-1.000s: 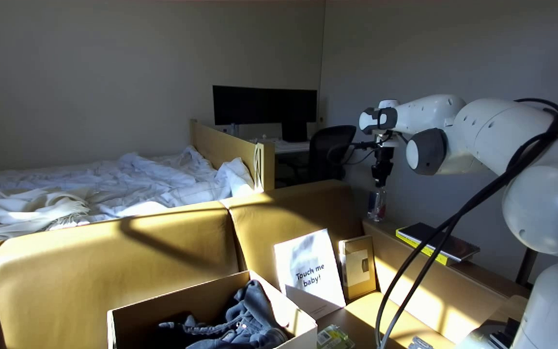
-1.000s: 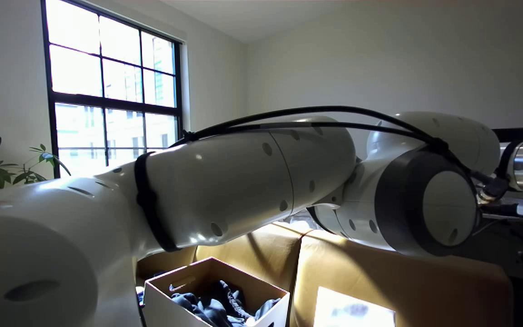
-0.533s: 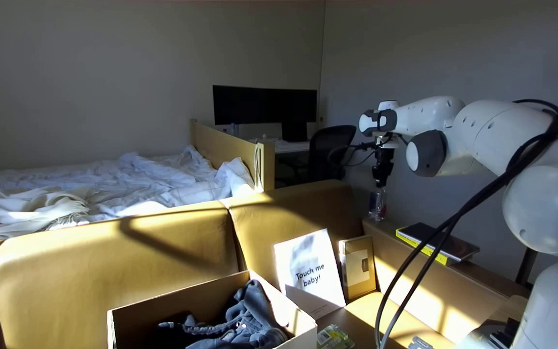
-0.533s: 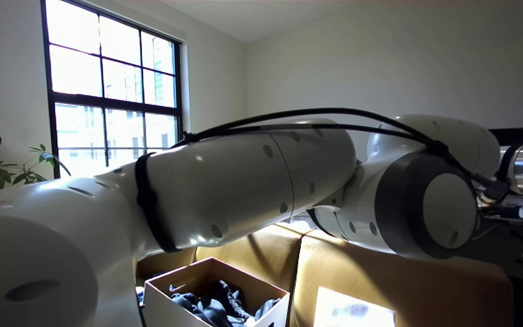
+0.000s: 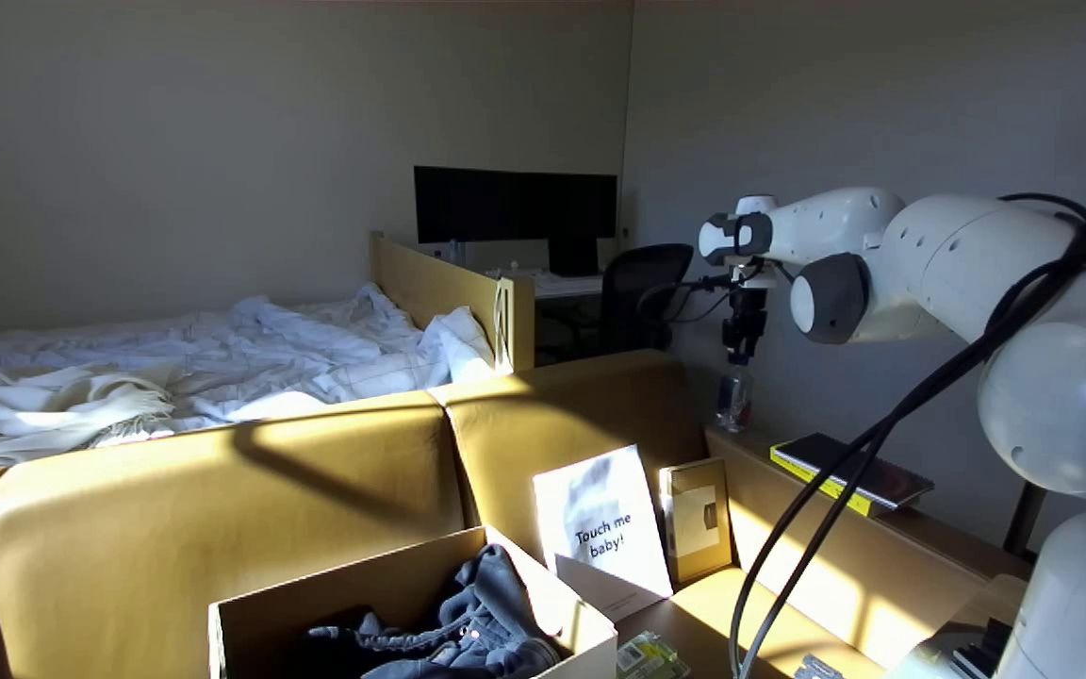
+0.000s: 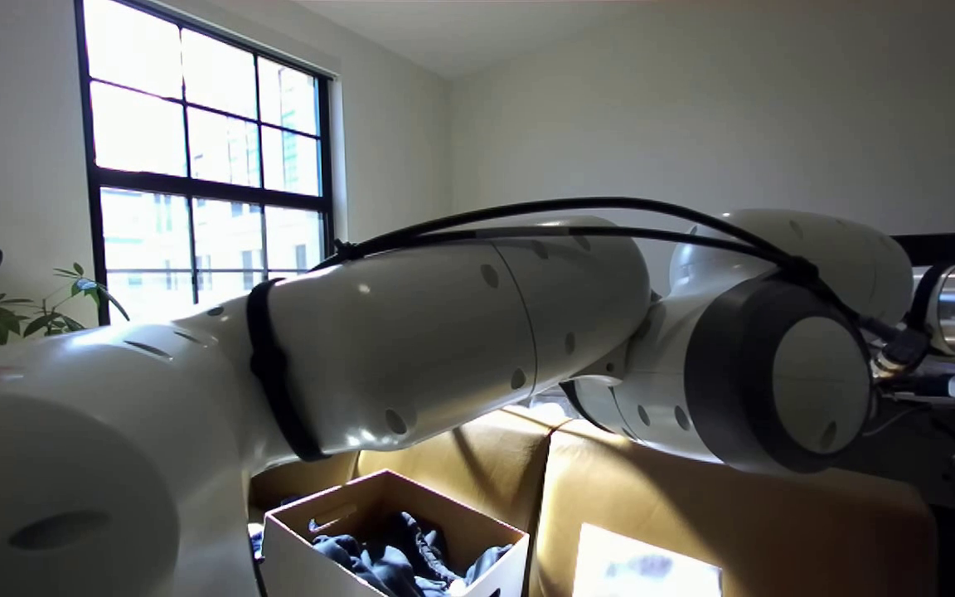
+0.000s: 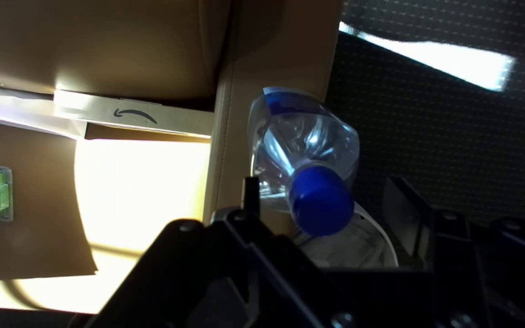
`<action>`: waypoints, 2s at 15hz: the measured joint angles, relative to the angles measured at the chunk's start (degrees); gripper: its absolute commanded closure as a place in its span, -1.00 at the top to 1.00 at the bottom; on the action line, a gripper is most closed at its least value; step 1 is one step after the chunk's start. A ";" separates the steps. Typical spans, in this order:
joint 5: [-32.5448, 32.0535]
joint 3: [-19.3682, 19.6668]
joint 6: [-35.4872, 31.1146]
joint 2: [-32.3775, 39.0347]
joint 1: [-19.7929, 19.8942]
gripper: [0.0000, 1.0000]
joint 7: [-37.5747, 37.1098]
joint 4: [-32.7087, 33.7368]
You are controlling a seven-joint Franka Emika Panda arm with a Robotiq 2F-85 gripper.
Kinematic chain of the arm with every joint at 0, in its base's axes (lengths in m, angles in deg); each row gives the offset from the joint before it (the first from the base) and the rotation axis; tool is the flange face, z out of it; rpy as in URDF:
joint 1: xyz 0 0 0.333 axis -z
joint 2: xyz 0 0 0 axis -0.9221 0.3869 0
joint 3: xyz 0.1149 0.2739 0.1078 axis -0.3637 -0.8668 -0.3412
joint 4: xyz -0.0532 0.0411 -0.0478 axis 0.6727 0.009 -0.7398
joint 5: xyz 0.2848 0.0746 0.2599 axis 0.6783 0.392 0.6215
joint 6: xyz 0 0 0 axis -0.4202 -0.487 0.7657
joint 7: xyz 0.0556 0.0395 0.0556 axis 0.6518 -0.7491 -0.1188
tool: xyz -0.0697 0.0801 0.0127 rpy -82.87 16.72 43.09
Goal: Remove the bottle out of the box
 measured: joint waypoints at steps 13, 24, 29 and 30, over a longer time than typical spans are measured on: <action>1.91 -5.76 23.41 -13.39 0.50 1.00 12.26 3.18; 3.49 -5.46 24.84 -25.97 0.94 1.00 -10.51 3.04; 3.48 -4.81 22.34 -25.79 0.98 1.00 -13.00 2.32; 3.48 -4.80 22.34 -25.79 0.98 1.00 -13.00 2.32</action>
